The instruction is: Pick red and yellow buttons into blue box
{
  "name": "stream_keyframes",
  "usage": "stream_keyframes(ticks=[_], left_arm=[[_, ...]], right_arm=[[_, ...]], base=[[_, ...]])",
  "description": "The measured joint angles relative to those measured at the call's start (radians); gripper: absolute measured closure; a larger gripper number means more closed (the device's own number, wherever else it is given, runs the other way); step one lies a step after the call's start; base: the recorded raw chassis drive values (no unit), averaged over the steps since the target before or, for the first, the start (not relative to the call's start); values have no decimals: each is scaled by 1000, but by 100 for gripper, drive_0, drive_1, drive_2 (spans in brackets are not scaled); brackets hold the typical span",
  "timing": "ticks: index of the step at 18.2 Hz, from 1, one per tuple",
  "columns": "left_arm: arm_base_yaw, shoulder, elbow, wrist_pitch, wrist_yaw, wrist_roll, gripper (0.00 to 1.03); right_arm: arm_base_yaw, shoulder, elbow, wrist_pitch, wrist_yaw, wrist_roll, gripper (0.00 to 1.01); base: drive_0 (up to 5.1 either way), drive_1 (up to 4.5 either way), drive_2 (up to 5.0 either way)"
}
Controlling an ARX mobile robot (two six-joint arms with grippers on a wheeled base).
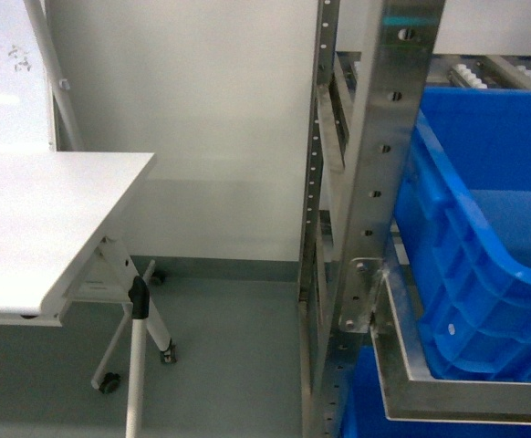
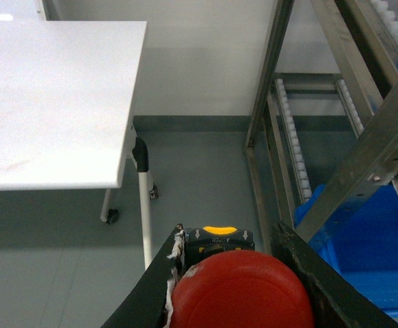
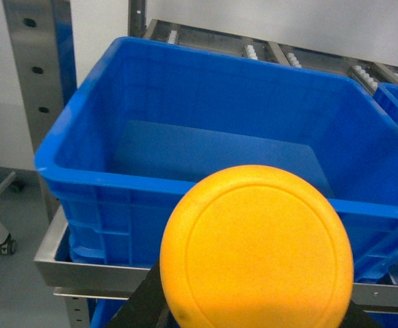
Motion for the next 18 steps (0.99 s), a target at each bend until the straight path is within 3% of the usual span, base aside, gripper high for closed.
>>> stream_keyframes(ticks=[18], left_arm=[[0,0,0,0,0,0,72]], right_arm=[[0,0,0,0,1,0,75]], base=[[497,-240,-240]])
